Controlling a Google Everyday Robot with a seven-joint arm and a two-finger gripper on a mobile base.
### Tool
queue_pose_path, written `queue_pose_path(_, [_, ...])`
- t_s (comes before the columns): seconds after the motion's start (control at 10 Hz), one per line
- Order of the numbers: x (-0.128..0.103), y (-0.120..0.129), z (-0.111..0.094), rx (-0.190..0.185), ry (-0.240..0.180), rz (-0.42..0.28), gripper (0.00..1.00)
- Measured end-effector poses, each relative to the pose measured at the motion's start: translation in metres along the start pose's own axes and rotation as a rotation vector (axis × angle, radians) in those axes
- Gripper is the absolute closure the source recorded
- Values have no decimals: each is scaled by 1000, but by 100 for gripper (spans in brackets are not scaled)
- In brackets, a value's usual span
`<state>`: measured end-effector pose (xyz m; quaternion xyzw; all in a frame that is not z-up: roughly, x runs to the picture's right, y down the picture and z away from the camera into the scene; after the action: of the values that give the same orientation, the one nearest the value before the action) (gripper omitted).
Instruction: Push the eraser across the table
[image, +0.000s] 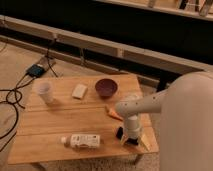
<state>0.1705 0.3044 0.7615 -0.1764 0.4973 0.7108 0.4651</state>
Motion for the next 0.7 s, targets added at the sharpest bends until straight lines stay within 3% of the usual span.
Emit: queue_pose_path(0.7, [-40, -16, 0, 38, -18, 60, 20])
